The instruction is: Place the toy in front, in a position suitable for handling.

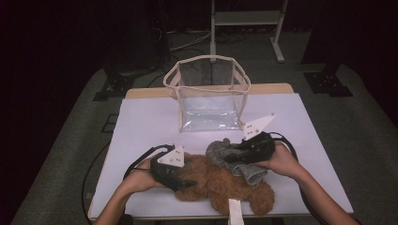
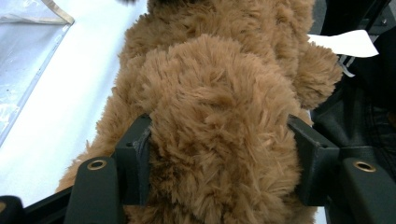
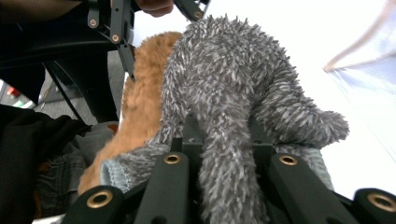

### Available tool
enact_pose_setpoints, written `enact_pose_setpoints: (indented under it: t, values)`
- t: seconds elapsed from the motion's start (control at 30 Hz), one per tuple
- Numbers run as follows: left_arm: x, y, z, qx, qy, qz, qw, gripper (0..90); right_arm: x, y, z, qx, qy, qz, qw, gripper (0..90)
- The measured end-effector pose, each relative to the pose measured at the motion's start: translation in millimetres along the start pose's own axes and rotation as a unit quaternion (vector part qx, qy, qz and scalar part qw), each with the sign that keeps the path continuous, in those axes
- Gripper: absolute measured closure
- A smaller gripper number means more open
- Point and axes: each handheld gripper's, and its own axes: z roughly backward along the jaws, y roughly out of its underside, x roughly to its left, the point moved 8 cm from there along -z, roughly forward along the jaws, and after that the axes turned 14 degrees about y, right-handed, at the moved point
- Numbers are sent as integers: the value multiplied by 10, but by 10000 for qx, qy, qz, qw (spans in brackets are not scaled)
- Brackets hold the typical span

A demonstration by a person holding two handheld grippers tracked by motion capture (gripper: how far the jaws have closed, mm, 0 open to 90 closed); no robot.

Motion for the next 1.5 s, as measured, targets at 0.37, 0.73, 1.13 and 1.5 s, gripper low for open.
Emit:
enact_pose_setpoints:
  t: [0.37,0.73,1.13,1.5]
  values:
    - [64,-144,-24,125,111,238,9996,149,33,259,225,-160,44,-323,9993,751]
    - [-21,-106,-41,279,41,-153,9995,401,21,-14,-45,134,-123,40,9998,748]
    - [-54,-10,2,196,20,-113,9997,414,-113,26,-136,171,-47,-144,9997,749]
    - [-9,51,30,-6,8,145,9999,409,-246,623,346,-269,215,-1008,9943,749]
